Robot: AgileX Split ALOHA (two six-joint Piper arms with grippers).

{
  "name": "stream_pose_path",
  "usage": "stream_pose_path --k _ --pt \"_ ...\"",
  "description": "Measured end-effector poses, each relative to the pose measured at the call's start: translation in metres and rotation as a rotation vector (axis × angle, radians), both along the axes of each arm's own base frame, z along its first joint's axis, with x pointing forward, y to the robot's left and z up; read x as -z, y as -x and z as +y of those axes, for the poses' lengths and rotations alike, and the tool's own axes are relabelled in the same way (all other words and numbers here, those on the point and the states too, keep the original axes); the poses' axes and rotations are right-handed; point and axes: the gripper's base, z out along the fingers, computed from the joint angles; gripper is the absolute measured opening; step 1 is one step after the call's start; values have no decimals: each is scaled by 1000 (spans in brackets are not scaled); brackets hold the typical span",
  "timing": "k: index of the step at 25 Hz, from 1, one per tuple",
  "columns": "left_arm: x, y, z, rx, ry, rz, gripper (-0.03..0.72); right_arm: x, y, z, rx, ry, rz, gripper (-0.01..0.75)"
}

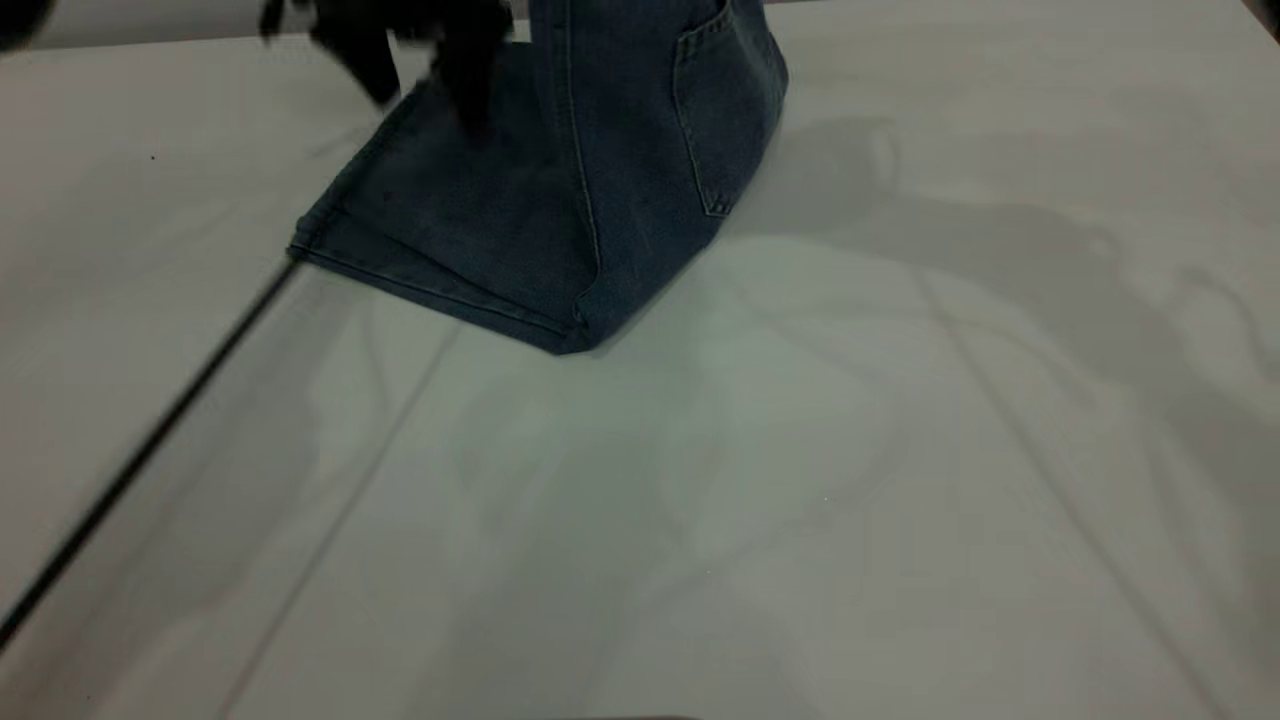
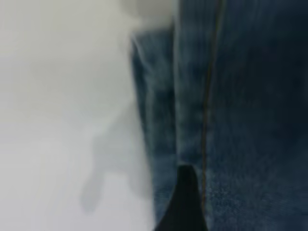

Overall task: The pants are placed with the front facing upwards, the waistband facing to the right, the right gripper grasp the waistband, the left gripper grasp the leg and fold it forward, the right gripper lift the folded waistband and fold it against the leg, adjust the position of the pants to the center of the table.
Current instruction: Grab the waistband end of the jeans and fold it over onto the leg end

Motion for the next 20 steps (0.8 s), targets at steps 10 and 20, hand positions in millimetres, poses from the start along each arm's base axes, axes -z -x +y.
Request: stream_pose_path --k 10,20 --pt "-152 8 26 -31 70 -315 587 19 6 24 -33 39 2 53" --pt "-181 17 27 -30 93 -366 587 83 16 86 -119 173 0 74"
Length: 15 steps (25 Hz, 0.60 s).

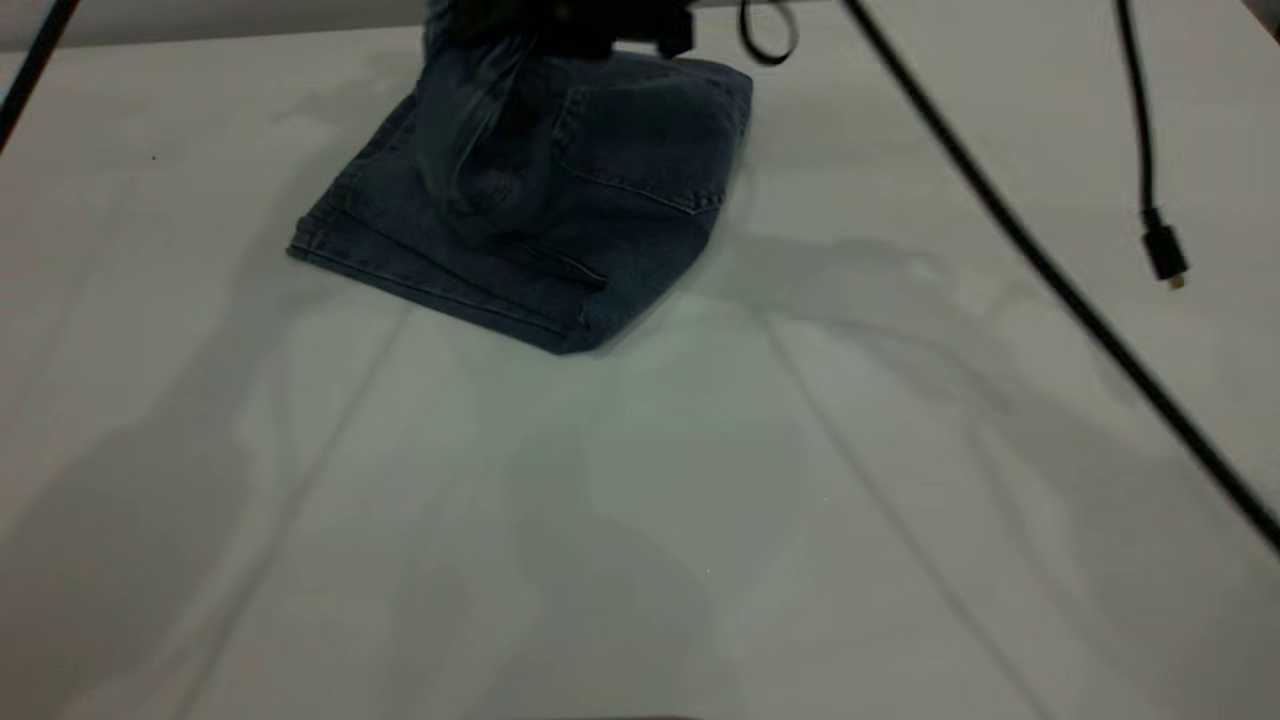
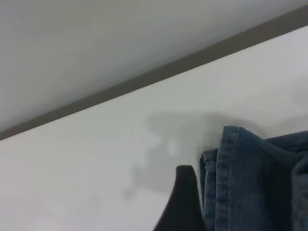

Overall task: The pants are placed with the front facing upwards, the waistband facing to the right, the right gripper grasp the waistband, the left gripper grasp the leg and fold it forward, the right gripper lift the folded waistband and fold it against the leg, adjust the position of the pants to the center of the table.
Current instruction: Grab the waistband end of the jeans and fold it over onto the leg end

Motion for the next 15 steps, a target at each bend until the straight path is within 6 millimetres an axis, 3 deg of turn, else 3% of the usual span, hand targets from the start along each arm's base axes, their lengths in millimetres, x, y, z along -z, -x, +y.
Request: stream_pose_path --k 5,12,15 --pt "0 0 -1 5 14 3 587 6 -13 13 -5 -14 -34 197" --pt "0 0 -2 11 23 5 587 10 -22 13 58 -31 11 559" --pt "0 1 -2 21 18 4 587 8 -22 8 10 -42 26 638"
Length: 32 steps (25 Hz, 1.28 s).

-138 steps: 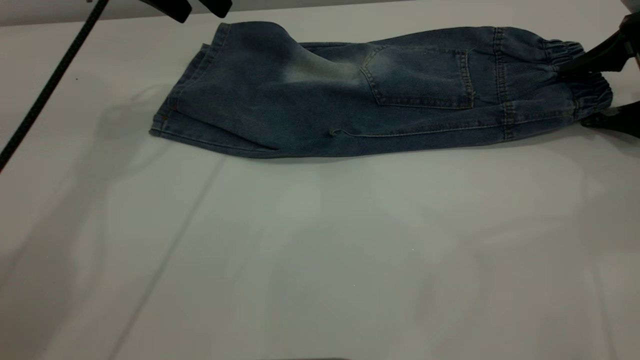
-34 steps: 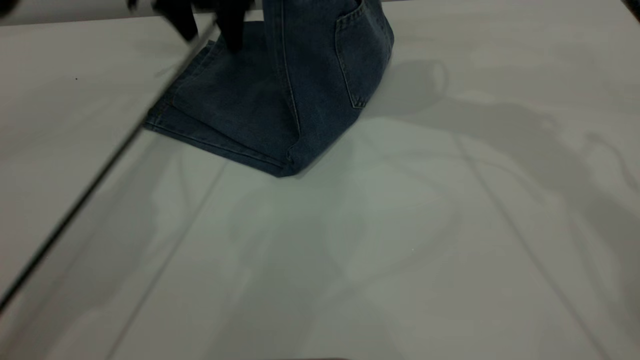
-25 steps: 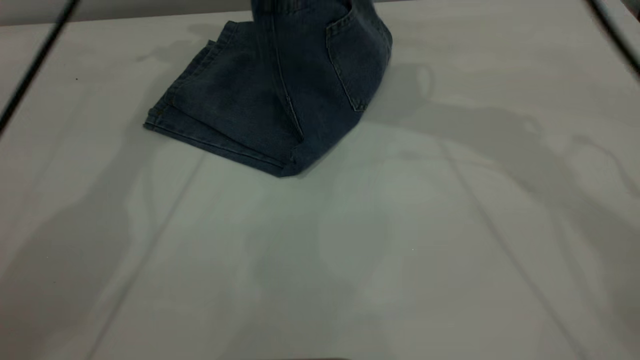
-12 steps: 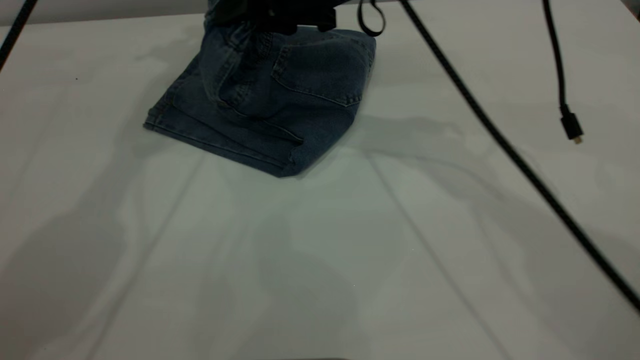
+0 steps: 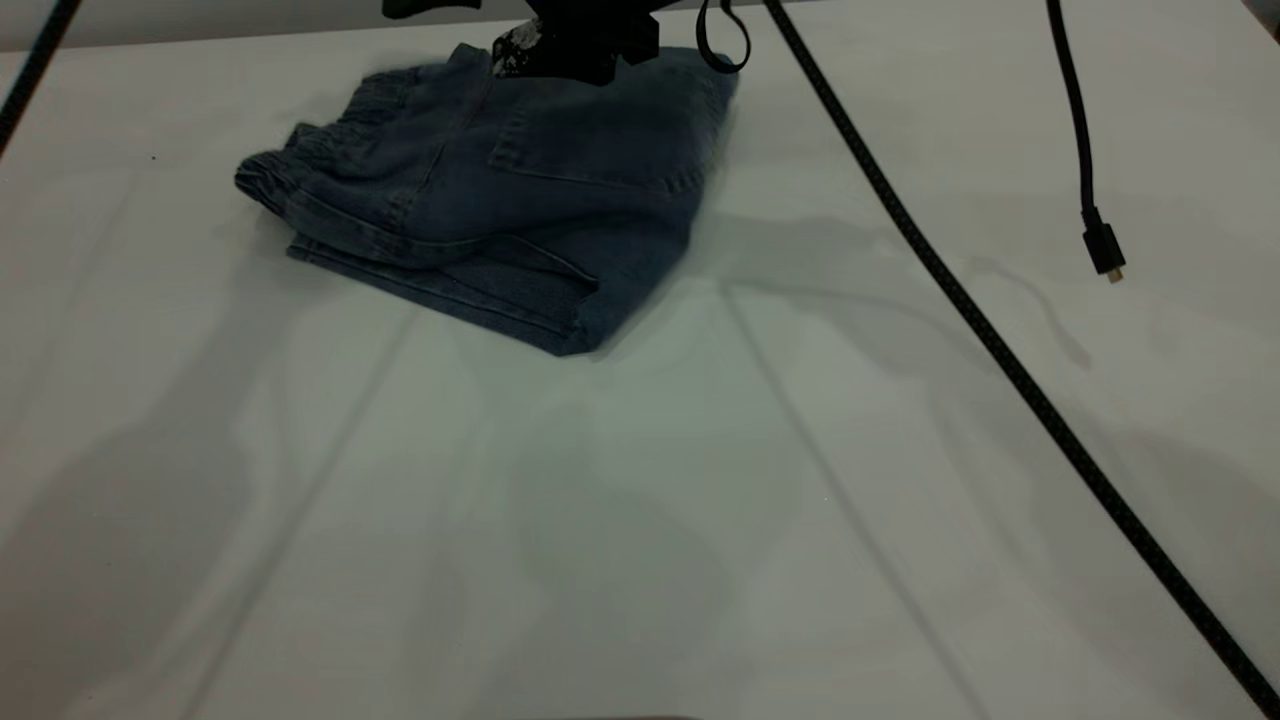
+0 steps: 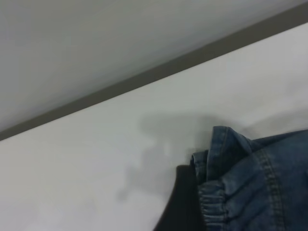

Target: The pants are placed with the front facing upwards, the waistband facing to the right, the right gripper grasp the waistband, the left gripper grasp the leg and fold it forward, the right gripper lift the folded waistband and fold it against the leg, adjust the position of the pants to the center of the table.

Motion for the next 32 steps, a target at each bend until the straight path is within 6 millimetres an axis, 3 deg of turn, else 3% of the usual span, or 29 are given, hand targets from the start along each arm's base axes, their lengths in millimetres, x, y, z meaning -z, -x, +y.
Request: stream_pose_path --k 4,7,14,18,24,32 --pt "1 0 -1 28 -8 1 587 -9 -5 -24 -57 47 38 639" --pt "13 0 -5 97 -17 42 587 -34 -14 -61 -62 115 58 624" --pt "90 6 -10 394 -177 255 587 -95 -16 -151 -12 258 168 599" --pt "128 17 -13 575 -203 351 587 -116 -13 -182 26 265 193 593" --pt "157 26 -11 808 -305 392 587 -120 -9 -192 3 259 226 593" --pt "214 32 -22 843 -321 513 587 -119 -6 -191 -28 258 246 593"
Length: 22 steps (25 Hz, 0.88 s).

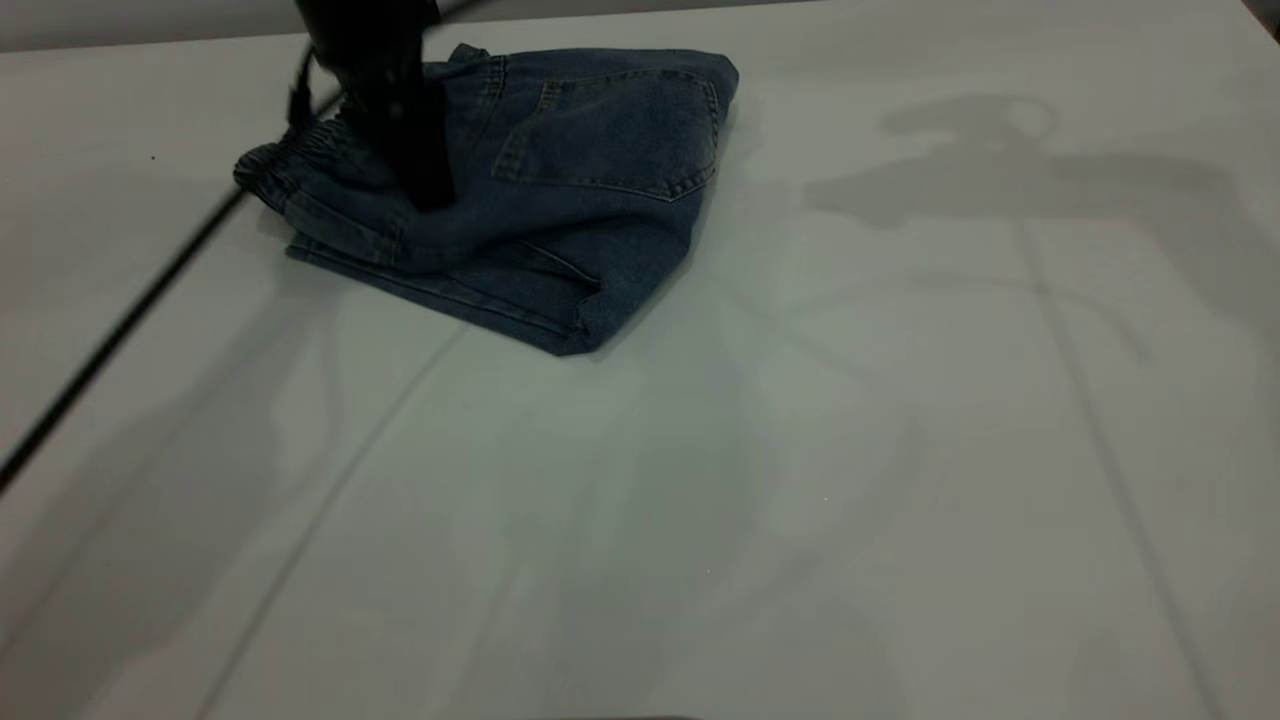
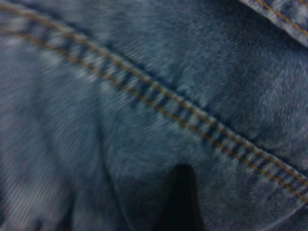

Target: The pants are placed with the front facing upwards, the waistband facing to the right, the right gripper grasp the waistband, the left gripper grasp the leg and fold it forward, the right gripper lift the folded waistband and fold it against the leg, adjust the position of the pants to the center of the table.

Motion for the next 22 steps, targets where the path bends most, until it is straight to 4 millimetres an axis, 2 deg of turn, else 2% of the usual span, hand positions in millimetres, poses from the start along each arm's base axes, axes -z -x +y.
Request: stream_pose_path --k 2,6,16,19,22 --pt "7 2 -6 -15 -27 11 587 0 1 0 -8 -2 7 593" --pt "7 9 -27 -110 -53 21 587 0 2 1 -18 -4 15 592" --pt "7 47 -110 -525 -44 88 587 0 2 1 -19 -6 15 591" --pt "7 54 -123 -533 -44 92 587 0 2 1 -19 -6 15 590" --pt "7 56 -126 -519 -54 80 587 0 2 1 -19 -6 15 590"
